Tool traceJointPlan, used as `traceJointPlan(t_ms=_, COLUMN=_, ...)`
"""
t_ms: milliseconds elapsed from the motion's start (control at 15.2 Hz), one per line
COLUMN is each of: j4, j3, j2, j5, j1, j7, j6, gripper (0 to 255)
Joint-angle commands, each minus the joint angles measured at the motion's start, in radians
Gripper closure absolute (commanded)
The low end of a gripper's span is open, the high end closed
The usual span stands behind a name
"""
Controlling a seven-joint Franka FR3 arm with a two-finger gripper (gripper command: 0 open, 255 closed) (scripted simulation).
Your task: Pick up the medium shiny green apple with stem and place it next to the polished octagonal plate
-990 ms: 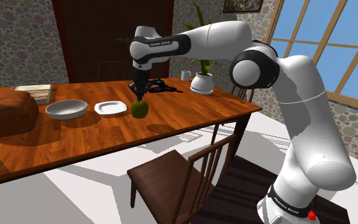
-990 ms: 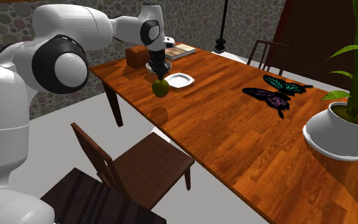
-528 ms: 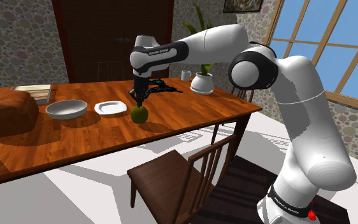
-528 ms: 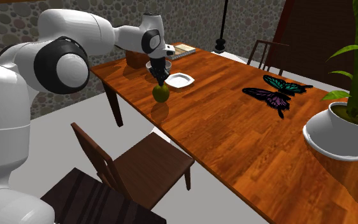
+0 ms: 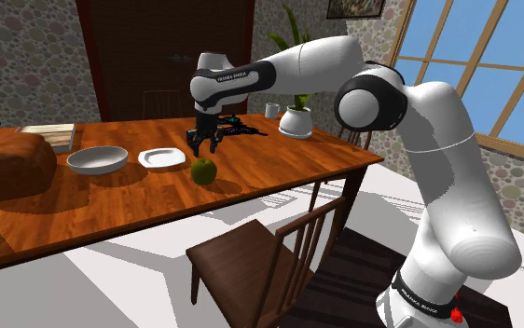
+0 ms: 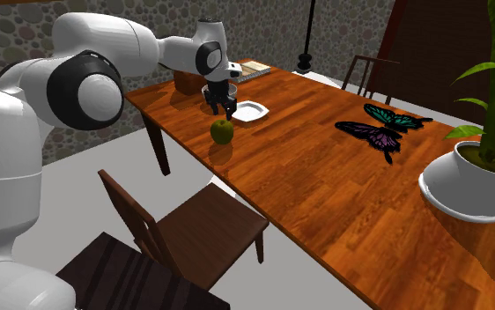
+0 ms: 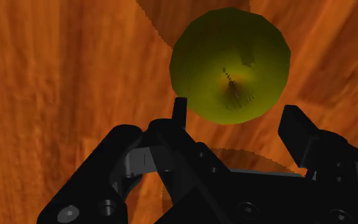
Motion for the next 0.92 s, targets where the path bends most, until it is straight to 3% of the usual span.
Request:
traceJointPlan(t_ms=0, j4=0.0, j3=0.0, j2=0.0, j5=0.0, j1=0.0, j7=0.0, j6=0.0, gripper=0)
traceJointPlan(t_ms=198, j4=0.0, j3=0.0, j2=0.0, j5=0.0, j1=0.0, j7=0.0, j6=0.0, gripper=0)
traceJointPlan(t_ms=462, j4=0.063, j3=-0.006, j2=-0.039, j5=-0.01, j1=0.0, j7=0.007, j6=-0.102, gripper=0)
traceJointPlan(t_ms=858, j4=0.063, j3=-0.006, j2=-0.039, j5=-0.01, j1=0.0, j7=0.007, j6=-0.102, gripper=0)
